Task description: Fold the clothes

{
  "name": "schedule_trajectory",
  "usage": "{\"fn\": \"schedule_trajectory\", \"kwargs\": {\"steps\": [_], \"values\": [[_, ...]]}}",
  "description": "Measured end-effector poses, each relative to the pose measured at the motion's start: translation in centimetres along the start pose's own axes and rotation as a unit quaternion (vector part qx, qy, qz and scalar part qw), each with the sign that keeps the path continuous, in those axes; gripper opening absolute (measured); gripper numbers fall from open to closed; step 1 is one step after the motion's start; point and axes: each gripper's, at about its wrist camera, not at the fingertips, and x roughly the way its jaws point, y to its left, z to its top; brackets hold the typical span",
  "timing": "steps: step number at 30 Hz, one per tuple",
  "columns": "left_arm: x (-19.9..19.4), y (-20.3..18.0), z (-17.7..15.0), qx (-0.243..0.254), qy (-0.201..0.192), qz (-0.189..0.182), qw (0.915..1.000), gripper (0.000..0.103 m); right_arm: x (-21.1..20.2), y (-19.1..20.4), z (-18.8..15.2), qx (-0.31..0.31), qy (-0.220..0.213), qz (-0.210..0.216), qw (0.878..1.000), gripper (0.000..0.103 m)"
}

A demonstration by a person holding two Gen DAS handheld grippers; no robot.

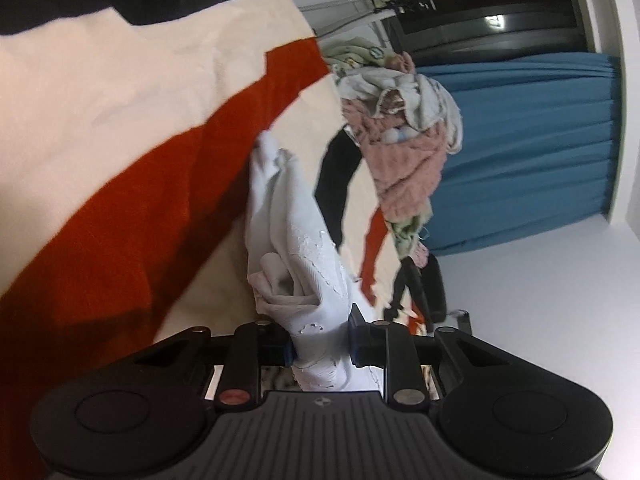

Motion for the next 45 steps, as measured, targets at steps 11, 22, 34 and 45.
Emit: {"fn": "schedule_trajectory", "kwargs": {"steps": [11,22,34,45], "values": [[-0.5,-9.3,0.3,0.022,0.071,-0.017,0.9971,0.025,-8.0,6.4,2.5,-0.026,-0.068,0.033,0.997,0.021],[15.0,-23.8,1.6,0.122,0.112,0.039,0.9854,0.025,-4.2,8.9,17.8,0.015,-0.082,0.000,0.996,0.021],[39.5,-34.4,3.3,0.250,0.099,-0.055,0.9616,0.025,3.6,11.3,35.5,-0.122,-0.204,-0.025,0.971,0.021],[42.6,-18.3,-4.7,0.346,0.171,0.023,0.9222,0.026,7.9,-6.4,27.7,-0.089,-0.126,-0.141,0.978,0.022]]}}
